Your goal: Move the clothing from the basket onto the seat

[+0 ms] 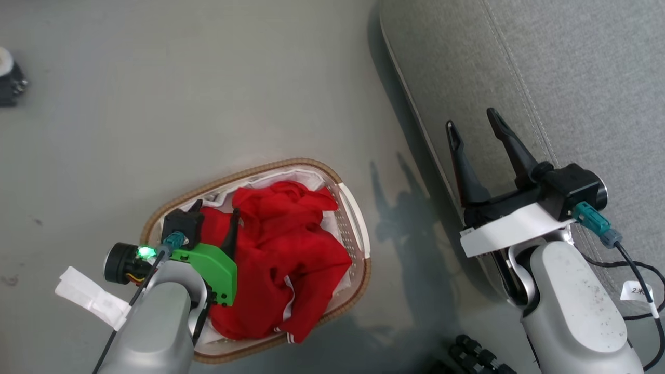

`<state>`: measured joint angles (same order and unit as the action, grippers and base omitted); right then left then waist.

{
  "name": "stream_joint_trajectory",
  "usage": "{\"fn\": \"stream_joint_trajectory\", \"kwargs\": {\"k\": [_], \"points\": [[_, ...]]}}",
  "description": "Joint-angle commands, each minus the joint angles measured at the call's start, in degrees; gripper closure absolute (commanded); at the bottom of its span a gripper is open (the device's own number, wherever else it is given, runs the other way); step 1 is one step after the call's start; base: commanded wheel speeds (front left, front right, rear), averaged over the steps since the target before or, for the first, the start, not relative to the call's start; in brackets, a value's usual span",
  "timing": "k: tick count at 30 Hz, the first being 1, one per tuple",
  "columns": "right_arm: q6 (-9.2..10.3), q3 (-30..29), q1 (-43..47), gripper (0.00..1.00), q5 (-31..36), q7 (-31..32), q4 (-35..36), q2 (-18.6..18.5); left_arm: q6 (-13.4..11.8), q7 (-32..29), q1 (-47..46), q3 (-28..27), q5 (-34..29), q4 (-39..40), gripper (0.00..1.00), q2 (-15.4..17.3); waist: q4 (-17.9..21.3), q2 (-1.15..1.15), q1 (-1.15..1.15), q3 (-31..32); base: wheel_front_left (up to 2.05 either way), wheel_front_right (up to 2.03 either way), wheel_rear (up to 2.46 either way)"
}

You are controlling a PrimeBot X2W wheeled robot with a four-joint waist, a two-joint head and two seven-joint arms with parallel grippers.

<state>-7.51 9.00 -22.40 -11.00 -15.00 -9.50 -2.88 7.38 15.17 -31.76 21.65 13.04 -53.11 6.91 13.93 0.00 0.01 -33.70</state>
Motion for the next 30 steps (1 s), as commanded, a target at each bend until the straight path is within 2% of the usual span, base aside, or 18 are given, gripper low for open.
{"fn": "stream_joint_trajectory", "kwargs": {"k": [1, 15, 24, 25, 26, 30], "points": [[0.04, 0.0, -0.9, 0.0, -0.3, -0.3, 0.5, -0.1, 0.2, 0.0, -1.8, 0.6, 0.1, -1.8, 0.0, 0.9, 3.4, 0.0, -0.01, -4.5, 0.0, 0.0, 0.0], [0.04, 0.8, -2.2, 0.0, -2.9, -0.3, 1.7, -0.1, 0.2, -1.8, -9.4, 4.2, 1.4, -16.1, 0.0, 1.9, 6.4, 0.0, -0.01, -11.0, 0.0, 0.0, 0.0], [0.04, 1.1, -2.6, 0.0, -3.5, -0.3, 1.3, -0.1, -0.2, -5.6, -9.7, 5.5, 1.5, -19.5, 0.0, 2.6, 6.6, 0.0, -0.01, -12.0, 0.0, 0.0, 0.0], [0.04, 1.1, -2.6, 0.0, -3.6, -0.3, 1.3, -0.1, -0.2, -5.9, -9.5, 5.6, 1.5, -19.6, 0.44, 2.6, 6.6, 0.0, -0.01, -12.0, 0.0, 0.0, 0.0], [0.04, 1.1, -2.6, 0.0, -3.7, -0.3, 1.3, -0.1, -0.1, -6.4, -9.3, 5.7, 1.7, -19.8, 0.98, 2.6, 6.5, 0.0, -0.01, -11.9, 0.0, 0.0, 0.0], [0.04, 0.9, -2.8, 0.0, -3.5, -0.3, 0.9, -0.1, 0.0, -6.7, -8.6, 6.2, 2.3, -20.1, 1.0, 2.0, 6.1, 0.0, -0.01, -10.9, 0.0, 0.0, 0.0]]}}
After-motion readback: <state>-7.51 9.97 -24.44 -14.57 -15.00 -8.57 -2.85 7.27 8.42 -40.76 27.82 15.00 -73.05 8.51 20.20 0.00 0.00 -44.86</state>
